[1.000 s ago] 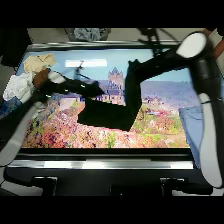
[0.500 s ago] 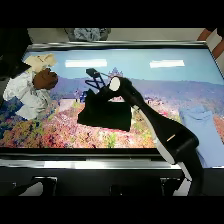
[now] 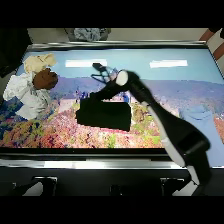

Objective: Fold the shirts.

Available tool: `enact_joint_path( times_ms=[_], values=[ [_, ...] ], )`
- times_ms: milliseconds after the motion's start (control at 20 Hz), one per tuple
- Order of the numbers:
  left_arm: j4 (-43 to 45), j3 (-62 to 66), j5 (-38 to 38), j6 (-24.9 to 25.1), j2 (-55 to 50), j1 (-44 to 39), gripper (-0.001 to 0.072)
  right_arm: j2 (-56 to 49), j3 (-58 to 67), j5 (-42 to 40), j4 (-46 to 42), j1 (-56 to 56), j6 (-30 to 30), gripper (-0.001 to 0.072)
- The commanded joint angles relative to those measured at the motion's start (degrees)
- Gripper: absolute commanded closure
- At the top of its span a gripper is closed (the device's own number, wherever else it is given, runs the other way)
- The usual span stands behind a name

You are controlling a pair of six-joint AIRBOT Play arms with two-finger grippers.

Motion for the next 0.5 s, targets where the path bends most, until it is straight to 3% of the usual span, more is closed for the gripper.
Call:
enact_joint_path(
  times_ms=[0,100,200,450],
  values=[
    [0.5,-0.31,0.11,1.75,0.0,-0.13,0.068,9.88,-0.02,17.33,-21.42,-11.54,-2.73,0.002],
    [0.46,-1.55,0.02,1.95,0.02,-0.13,0.068,11.67,-3.69,25.94,-20.83,-22.01,-3.5,0.0026],
    [0.46,-3.28,0.04,3.26,0.02,-0.13,0.068,12.46,-14.69,26.4,-13.79,-28.09,-3.67,0.0026],
    [0.37,-8.04,0.15,5.64,0.02,-0.13,0.0679,10.86,-37.9,1.57,7.52,-26.64,-6.25,0.0021]
  ],
)
